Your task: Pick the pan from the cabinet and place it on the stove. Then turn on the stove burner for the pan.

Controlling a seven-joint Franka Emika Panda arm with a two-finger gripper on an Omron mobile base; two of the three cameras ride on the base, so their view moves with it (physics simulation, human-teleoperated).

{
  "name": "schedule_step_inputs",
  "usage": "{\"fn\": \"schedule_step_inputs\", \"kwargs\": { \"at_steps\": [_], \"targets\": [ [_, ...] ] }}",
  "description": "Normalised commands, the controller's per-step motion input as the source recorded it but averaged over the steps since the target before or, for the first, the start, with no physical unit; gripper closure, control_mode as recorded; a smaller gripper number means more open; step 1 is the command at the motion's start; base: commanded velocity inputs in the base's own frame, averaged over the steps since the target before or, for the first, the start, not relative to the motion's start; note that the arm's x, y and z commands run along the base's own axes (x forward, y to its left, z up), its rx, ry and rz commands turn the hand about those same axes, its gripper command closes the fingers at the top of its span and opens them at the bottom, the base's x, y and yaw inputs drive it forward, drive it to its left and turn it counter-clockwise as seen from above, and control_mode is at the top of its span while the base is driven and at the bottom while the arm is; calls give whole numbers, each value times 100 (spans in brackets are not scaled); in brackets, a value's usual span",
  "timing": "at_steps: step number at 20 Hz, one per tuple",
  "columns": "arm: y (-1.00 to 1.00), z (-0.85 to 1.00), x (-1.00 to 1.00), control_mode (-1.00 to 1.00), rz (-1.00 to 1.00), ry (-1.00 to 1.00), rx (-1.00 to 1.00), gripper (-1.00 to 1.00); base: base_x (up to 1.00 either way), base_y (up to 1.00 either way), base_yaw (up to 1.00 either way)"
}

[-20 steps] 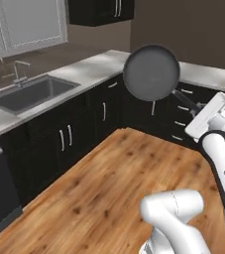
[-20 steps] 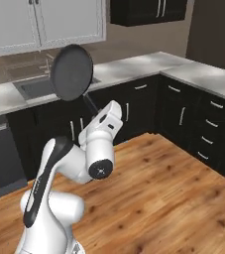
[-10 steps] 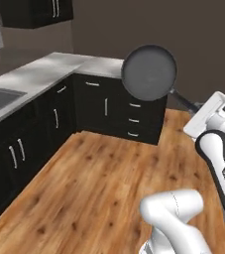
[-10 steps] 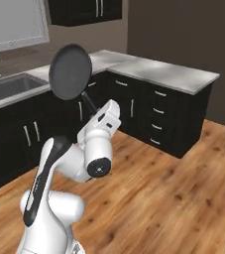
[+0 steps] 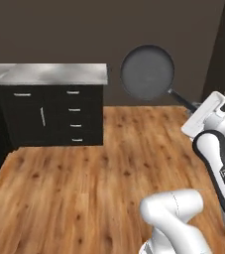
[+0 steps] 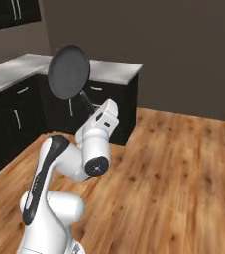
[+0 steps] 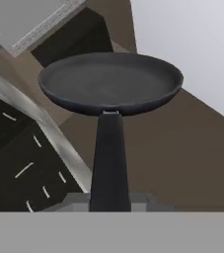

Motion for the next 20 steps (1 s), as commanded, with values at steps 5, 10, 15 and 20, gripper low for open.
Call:
{"fn": "schedule_step_inputs", "kwargs": {
  "at_steps": [5, 10, 15, 20],
  "targets": [
    [0, 0, 0, 100, 0, 0, 0, 100, 0, 18, -61],
    [0, 0, 0, 100, 0, 0, 0, 100, -1, 15, -61],
    [0, 0, 0, 100, 0, 0, 0, 100, -2, 1, -59],
    [0, 0, 0, 100, 0, 0, 0, 100, 0, 8, -58]
  ]
}}
